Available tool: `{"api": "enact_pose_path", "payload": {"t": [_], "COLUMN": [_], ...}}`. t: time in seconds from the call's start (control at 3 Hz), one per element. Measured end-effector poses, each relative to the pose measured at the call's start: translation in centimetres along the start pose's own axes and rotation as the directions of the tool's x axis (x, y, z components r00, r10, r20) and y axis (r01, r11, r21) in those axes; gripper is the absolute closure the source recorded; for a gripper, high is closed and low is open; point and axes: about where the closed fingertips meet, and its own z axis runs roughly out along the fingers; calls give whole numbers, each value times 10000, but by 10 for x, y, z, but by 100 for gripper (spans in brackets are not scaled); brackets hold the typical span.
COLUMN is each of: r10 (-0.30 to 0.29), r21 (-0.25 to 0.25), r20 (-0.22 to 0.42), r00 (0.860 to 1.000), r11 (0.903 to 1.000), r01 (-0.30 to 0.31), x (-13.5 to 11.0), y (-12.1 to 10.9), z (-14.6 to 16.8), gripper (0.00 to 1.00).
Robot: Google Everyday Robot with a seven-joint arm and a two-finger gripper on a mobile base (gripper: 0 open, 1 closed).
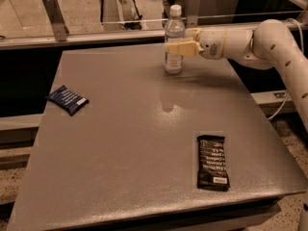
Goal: Move blue plastic bottle near rxbar blueberry
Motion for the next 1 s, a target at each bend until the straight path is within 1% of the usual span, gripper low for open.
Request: {"api": "enact_pose_path", "payload": {"t": [0.33,0.67,1.0], "r10": [-278,-884,-875], "r21": [-138,-547,-659], "r20": [514,511,504], "r00": [9983,9948,9949], "r11": [9995,9943,9937], "r01": [286,912,907], "x": [-28,-71,-70], "y": [10,32,34], "z": [-8,-21,-17], "gripper": [66,90,100]}}
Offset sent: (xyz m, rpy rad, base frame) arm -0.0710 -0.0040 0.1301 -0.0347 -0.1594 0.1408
